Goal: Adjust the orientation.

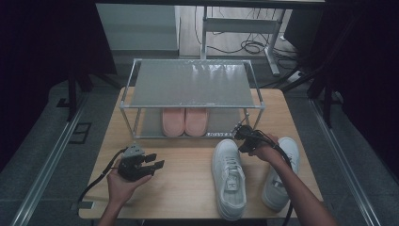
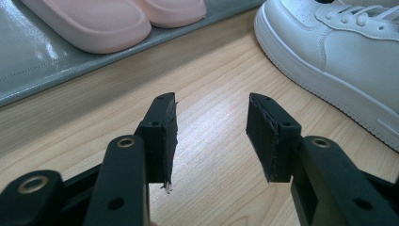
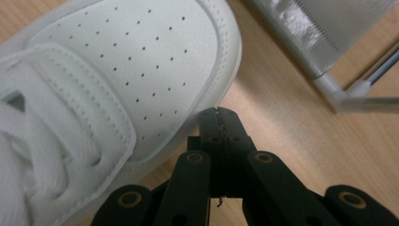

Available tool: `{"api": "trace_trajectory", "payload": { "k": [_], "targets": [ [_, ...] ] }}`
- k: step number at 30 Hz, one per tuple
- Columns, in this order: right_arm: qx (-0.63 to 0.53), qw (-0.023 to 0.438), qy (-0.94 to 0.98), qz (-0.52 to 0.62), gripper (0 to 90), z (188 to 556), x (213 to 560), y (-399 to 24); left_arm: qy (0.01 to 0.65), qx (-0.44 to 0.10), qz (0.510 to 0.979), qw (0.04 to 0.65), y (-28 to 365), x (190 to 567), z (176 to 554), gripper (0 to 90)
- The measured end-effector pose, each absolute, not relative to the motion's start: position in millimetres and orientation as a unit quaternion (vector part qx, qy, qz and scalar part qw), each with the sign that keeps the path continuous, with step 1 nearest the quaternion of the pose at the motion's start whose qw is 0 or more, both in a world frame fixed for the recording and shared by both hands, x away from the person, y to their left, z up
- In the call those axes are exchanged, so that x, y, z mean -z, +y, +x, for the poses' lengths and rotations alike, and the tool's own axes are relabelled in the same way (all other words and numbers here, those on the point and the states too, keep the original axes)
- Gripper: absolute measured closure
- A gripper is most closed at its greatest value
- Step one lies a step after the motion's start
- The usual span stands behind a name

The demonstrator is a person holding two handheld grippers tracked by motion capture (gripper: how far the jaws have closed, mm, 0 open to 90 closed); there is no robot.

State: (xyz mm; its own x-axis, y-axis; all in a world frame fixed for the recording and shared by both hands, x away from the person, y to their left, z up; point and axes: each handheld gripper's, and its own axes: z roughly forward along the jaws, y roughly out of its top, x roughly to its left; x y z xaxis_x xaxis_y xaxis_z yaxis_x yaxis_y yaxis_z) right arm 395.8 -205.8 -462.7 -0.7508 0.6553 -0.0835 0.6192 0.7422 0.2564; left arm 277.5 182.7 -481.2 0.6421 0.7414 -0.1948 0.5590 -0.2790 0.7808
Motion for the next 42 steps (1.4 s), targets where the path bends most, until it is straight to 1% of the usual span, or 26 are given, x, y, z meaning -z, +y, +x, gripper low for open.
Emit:
{"api": "trace_trajectory", "payload": {
  "k": [3,13,25,35,42],
  "targets": [
    [-0.1,0.077,0.931,0.342,90.0,392.1,464.9,-207.7,0.411,-0.104,0.792,0.44,183.5,480.4,277.2,53.9],
    [-0.092,0.075,0.934,0.338,90.0,386.4,466.4,-205.4,0.411,-0.105,0.79,0.442,184.2,479.3,276.8,54.0],
    [-0.105,0.075,0.942,0.31,90.0,376.1,461.6,-176.9,0.412,-0.105,0.791,0.441,184.5,479.1,276.4,54.2],
    [-0.124,0.073,0.944,0.298,90.0,370.0,456.2,-178.2,0.411,-0.105,0.791,0.44,184.0,479.5,276.5,54.3],
    [-0.113,0.061,0.946,0.297,90.0,363.2,459.6,-183.7,0.413,-0.107,0.789,0.442,185.2,478.4,276.1,54.3]
  ]
}}
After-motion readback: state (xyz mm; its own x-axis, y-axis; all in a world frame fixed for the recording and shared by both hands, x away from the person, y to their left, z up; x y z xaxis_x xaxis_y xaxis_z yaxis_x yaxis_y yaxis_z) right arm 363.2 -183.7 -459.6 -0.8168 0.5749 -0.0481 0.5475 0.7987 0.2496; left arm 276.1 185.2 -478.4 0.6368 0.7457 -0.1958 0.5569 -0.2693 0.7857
